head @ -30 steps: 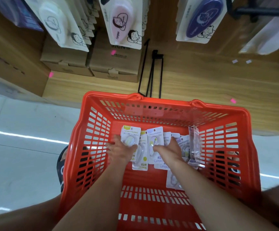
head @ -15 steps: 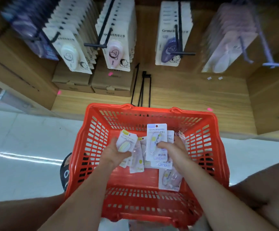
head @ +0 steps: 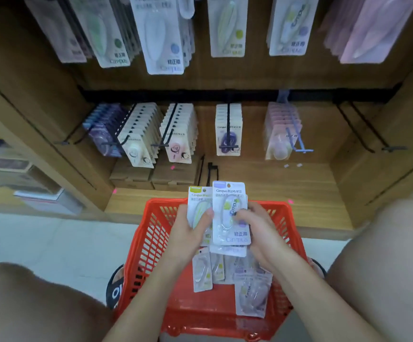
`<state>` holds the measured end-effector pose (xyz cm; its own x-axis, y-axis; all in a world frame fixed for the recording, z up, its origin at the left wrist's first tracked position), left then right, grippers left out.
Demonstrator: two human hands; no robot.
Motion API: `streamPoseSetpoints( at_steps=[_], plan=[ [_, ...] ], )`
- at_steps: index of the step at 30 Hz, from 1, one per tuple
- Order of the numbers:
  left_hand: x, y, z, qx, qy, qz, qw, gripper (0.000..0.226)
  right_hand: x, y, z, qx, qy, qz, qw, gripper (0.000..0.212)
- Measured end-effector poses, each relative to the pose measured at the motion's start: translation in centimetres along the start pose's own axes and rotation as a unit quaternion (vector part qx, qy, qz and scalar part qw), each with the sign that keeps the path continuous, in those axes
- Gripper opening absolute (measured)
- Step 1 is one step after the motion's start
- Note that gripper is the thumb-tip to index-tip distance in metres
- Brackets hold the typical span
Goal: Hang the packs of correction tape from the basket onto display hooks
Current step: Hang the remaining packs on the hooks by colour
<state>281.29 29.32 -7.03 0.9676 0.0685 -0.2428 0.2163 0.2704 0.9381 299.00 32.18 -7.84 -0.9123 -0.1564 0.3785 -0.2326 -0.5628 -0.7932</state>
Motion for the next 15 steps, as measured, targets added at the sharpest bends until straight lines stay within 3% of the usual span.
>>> streamPoseSetpoints(
  at_steps=[6,11,15],
  plan=[
    [-0.2,6.0,1.0,0.049,-0.024,0.005,0.999,0.053,0.4,-5.2,2.9,-0.068,0.003,-0.002,0.998,0.025],
    [-0.1,11.1,1.0,0.105,-0.04,0.004,0.994,0.076,1.1,-9.9,4.9,-0.133,-0.001,-0.006,0.991,0.028],
    [0.2,14.4,0.5,0.132,-0.054,0.001,0.99,0.071,1.6,-13.6,6.7,-0.198,0.034,0.014,0.979,0.03]
  ],
)
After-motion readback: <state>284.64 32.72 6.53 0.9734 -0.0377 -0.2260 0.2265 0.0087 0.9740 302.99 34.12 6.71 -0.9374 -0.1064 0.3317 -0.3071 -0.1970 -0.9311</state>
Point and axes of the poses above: each hand's wrist, its own z-axis away from the middle knuckle, its own x-axis out of the palm, y = z × x, the point moved 8 cm from there along -z, towards the middle knuckle, and after that the axes turned 9 degrees about -y, right-handed, at the moved point
